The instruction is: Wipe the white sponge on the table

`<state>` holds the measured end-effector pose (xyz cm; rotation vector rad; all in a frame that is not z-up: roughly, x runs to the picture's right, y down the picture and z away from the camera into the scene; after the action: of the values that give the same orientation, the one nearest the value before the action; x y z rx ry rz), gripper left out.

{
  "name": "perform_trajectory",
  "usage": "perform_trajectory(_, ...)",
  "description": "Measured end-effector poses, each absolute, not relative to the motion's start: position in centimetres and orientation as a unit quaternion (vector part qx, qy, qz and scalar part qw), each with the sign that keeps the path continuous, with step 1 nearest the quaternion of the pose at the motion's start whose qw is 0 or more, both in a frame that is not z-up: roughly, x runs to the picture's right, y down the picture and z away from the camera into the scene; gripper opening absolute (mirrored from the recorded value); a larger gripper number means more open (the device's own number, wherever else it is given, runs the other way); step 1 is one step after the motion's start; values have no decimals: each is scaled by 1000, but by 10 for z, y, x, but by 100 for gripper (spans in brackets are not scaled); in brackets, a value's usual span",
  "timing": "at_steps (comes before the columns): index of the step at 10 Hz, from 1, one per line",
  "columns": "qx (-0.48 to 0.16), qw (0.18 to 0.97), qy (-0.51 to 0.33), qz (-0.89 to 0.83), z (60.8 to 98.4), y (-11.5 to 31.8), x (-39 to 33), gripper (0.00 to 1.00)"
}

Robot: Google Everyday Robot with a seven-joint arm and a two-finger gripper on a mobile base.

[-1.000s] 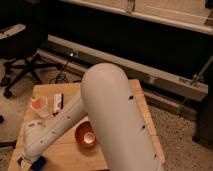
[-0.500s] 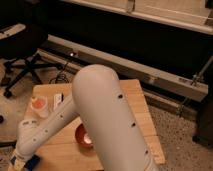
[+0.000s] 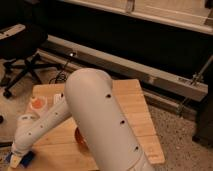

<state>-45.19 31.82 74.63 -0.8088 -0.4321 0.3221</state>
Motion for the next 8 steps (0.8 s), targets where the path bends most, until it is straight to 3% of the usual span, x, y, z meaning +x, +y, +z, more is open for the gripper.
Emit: perform_trajectory(8, -369, 893, -212, 146, 793, 274, -467, 11)
